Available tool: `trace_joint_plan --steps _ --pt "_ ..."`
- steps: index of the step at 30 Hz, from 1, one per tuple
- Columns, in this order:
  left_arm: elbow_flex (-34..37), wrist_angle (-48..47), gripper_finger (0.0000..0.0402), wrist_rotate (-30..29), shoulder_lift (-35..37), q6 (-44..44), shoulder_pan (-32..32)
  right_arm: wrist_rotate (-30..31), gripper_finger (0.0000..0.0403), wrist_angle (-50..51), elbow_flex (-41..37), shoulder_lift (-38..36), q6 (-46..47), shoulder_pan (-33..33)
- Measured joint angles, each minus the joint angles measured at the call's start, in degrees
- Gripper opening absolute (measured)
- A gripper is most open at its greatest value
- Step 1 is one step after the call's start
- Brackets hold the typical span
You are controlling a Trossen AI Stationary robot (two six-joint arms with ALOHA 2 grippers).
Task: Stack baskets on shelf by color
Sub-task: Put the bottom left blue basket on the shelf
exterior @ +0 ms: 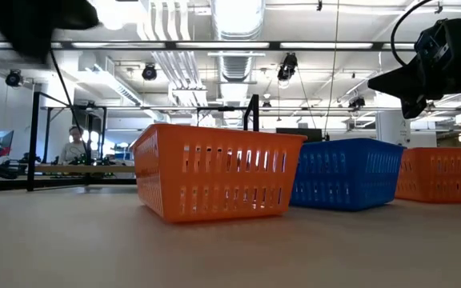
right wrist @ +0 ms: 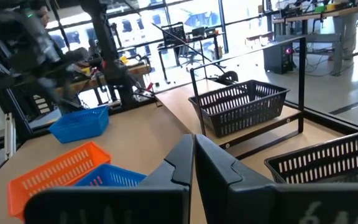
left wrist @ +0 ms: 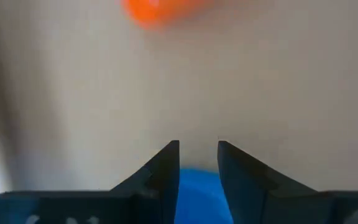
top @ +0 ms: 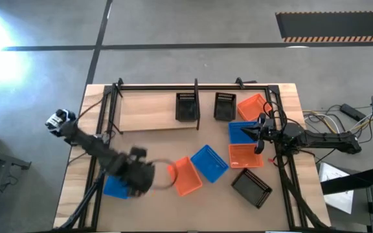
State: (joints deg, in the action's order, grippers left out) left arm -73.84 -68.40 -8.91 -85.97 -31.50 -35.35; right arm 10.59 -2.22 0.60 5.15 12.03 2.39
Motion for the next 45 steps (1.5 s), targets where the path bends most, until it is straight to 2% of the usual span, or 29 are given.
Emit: trace_joint_plan --steps 3,6,9,16,21,24,31,36,43,45 --pt "-0.07 -1.76 0.0093 5.32 -0.40 -13.52 -6.53 0.00 0.0009 -0.02 0.00 0.00 0.00 0.01" --pt "0.41 -1.45 0.0093 7.04 -0.41 -25.89 -11.48 0.02 0.0009 -0.05 0.00 0.00 0.00 0.02" --pt "1.79 0.11 0.0093 8.43 -0.42 -32.15 -15.34 0.04 0.0009 -0.11 0.00 0.00 -0.05 0.02" --pt "7.96 1.86 0.0098 10.35 -0.47 -32.83 -18.67 0.20 0.0009 -0.72 -0.02 0.00 -0.15 0.01" --pt "13.19 6.07 0.0128 12.49 -0.49 -32.70 -18.64 0.17 0.0009 -0.77 -0.02 0.00 -0.11 0.02" --pt "15.69 10.71 0.0150 15.84 -0.49 -32.64 -18.64 0.17 0.0009 -0.78 -0.02 0.17 -0.11 0.02" --pt "16.46 12.44 0.0163 17.62 -1.58 -32.64 -18.64 0.15 0.0009 -0.92 -0.02 0.24 -0.09 0.02" --pt "16.55 12.60 0.0129 17.42 -3.89 -32.64 -18.62 0.13 0.0009 -0.98 -0.02 0.26 -0.09 0.02" --pt "14.74 16.32 0.0016 16.94 -6.16 -32.57 -16.34 0.13 0.0009 -1.03 -0.02 0.26 -0.13 0.00" --pt "13.59 15.86 0.0008 15.86 -6.41 -32.16 -14.93 0.13 0.0009 -1.03 -0.02 0.26 -0.11 0.02"
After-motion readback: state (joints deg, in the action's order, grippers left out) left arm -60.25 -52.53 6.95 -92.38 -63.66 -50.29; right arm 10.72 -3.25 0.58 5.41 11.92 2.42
